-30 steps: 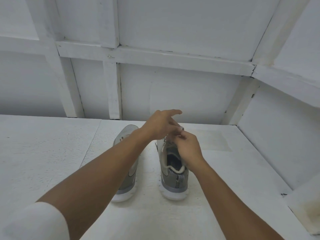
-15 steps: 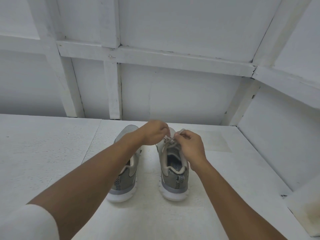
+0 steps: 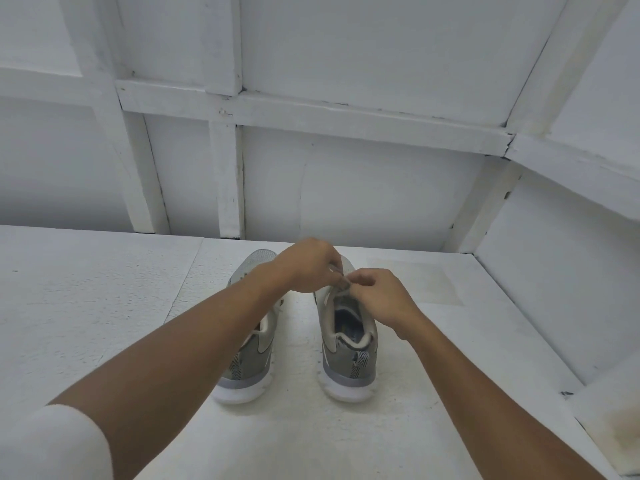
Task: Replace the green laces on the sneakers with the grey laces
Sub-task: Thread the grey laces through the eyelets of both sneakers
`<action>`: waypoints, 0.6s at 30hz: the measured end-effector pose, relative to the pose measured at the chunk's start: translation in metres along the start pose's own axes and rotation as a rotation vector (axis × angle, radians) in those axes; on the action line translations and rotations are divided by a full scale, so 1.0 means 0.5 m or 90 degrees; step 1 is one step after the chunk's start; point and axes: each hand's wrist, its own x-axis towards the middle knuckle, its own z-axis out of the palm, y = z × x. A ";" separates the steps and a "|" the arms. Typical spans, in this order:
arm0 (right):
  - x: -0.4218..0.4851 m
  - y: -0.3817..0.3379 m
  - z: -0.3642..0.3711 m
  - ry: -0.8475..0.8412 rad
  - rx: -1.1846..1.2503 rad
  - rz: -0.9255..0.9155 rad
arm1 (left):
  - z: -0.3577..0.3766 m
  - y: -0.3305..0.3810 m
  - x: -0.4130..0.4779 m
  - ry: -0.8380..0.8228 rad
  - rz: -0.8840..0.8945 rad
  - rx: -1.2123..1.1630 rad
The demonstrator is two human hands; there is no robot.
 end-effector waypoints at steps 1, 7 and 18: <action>0.001 0.003 0.000 0.006 -0.003 0.000 | 0.000 -0.001 0.001 -0.002 -0.002 -0.017; 0.001 0.003 0.007 -0.022 0.104 0.038 | 0.004 -0.002 0.005 -0.020 -0.013 -0.110; -0.001 0.035 0.000 0.146 0.173 -0.147 | 0.006 -0.005 0.000 -0.028 -0.027 -0.144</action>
